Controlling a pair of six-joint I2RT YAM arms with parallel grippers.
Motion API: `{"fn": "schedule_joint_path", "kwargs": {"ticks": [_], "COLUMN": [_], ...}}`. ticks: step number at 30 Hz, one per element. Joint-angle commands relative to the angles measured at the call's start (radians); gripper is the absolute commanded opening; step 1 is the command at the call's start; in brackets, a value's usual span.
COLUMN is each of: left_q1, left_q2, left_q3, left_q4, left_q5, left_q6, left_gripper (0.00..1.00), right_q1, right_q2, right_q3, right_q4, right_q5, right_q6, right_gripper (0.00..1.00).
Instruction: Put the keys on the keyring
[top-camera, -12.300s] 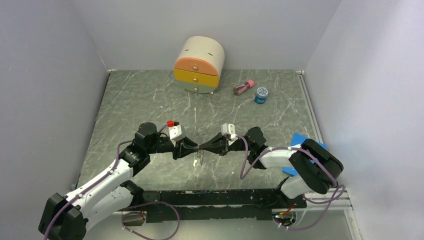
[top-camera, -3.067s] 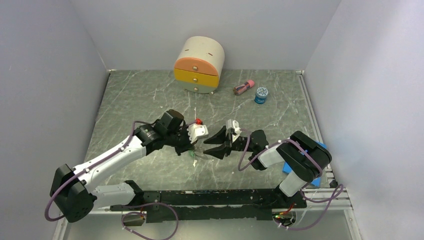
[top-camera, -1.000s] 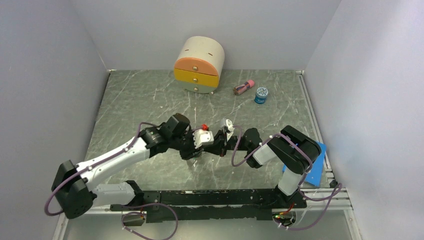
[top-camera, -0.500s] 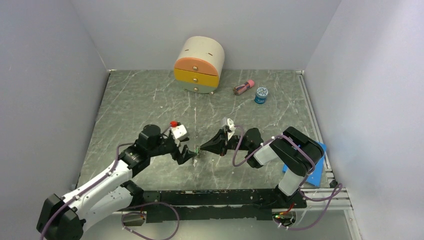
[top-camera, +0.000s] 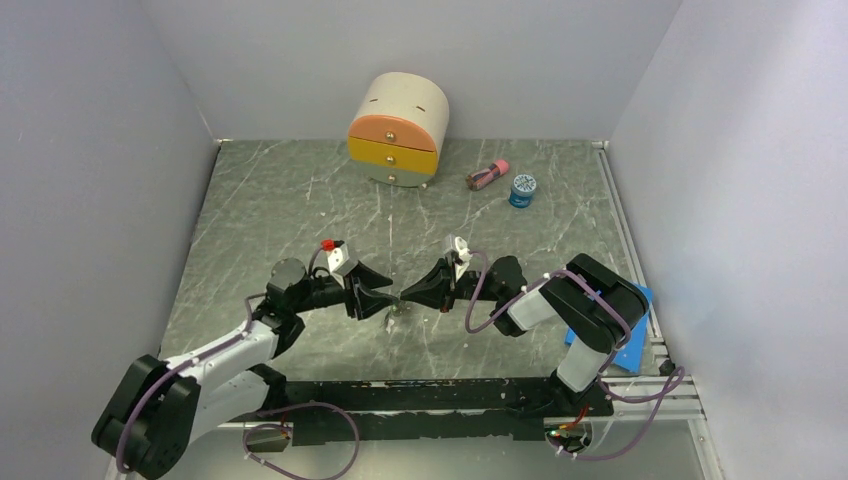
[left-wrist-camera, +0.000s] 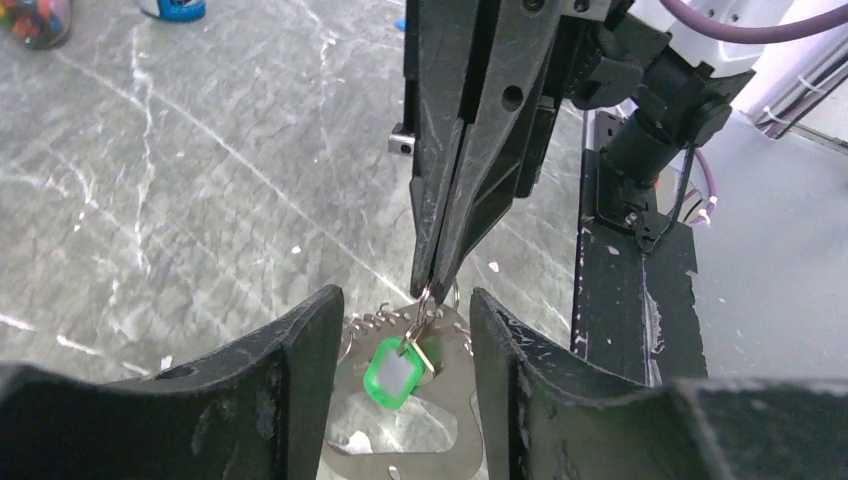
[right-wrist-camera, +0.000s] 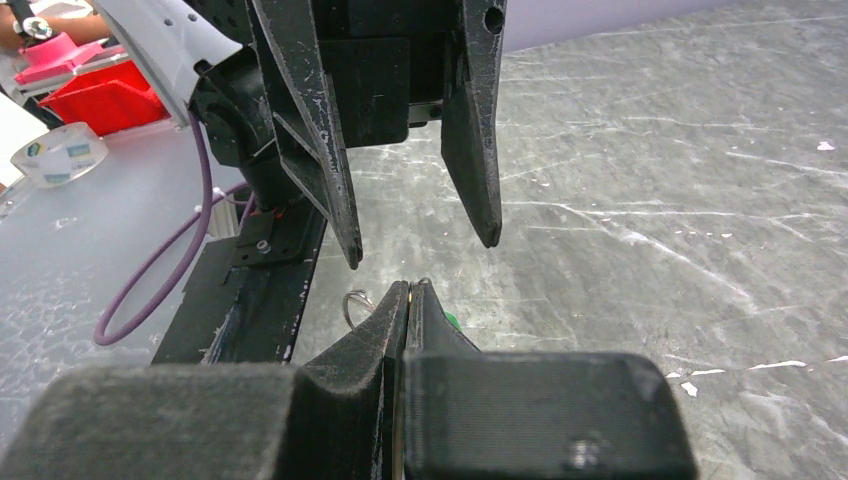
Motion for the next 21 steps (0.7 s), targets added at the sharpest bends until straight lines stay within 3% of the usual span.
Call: {"fn": "schedule_joint_path", "kwargs": {"ticks": [1,11,21], "left_q1": [0.003,0.004,0.003], "left_q2": [0.059,0.135,0.143], "left_q3": [-0.007,-0.034,-0.021], "left_q4": [0.184,0.254,0.181], "left_q5": [0.096,0.088,0.115], "left_q6": [-0.025,-0.004,0.046], "left_gripper": [0.52,0.46,0.30], "right_q1": [0.001,0.002,0.001], "right_q2": [-0.023,-0.023,-0.019], "right_q3": [0.009,0.006,0.010], "right_q4": [0.201,0.201,0.201], "right_q5": [-0.004,-0.005,-0.004], "right_q6": [0.014,0.015,0.015], "right_gripper": [0.00,0.00,0.00]}}
